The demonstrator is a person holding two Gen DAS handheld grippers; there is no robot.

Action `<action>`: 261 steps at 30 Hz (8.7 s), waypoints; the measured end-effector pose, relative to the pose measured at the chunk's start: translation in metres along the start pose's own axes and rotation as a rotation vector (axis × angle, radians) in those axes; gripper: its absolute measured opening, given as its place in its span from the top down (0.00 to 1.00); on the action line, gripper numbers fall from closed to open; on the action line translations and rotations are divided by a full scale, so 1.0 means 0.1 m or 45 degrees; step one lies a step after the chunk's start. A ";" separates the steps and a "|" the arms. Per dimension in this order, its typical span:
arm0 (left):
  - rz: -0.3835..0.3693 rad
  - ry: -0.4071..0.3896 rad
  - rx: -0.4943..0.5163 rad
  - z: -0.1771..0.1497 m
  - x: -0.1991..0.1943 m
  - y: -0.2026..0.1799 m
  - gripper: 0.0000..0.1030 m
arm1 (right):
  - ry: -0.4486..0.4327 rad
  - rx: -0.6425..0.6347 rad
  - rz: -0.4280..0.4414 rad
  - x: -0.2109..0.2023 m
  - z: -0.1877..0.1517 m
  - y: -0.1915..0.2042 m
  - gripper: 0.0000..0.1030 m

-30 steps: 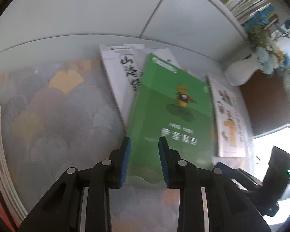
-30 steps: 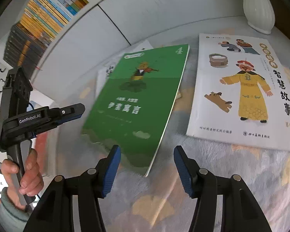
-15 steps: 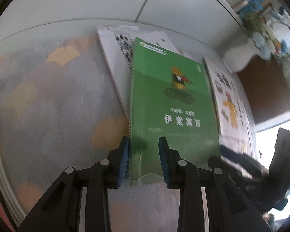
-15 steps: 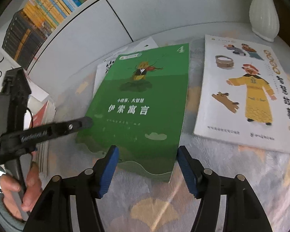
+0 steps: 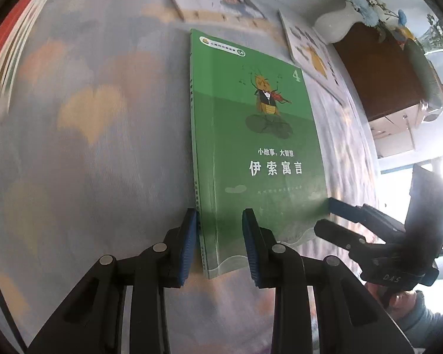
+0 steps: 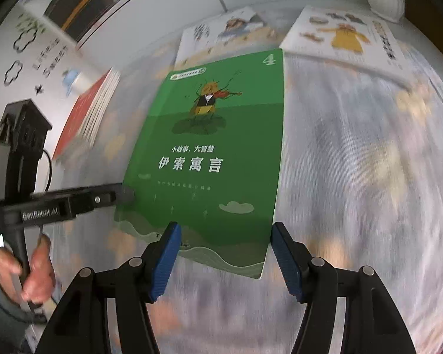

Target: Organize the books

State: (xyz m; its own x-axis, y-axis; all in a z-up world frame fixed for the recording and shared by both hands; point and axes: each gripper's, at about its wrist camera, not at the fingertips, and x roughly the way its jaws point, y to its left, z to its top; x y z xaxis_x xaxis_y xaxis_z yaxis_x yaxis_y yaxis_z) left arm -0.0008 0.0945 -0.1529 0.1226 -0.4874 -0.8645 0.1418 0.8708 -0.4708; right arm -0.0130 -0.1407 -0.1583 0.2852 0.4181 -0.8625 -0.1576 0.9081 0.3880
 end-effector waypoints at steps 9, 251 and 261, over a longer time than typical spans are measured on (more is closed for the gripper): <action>0.064 -0.153 -0.180 -0.27 -0.02 -0.03 0.71 | -0.042 -0.027 -0.085 -0.16 -0.30 -0.10 0.56; 0.169 -0.046 -0.023 0.22 0.03 0.01 0.65 | -0.030 -0.216 -0.208 0.40 0.63 0.20 0.53; 0.279 -0.186 -0.053 0.13 -0.33 -0.09 0.63 | -0.257 -0.283 -0.455 0.03 0.23 -0.39 0.37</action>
State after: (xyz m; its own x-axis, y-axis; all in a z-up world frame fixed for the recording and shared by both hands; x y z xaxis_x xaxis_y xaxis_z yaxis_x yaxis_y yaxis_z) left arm 0.0066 0.1019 -0.1183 0.2868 -0.2882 -0.9136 0.0560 0.9571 -0.2843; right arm 0.0161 -0.1744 -0.1681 0.5330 0.0966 -0.8406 -0.2085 0.9778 -0.0199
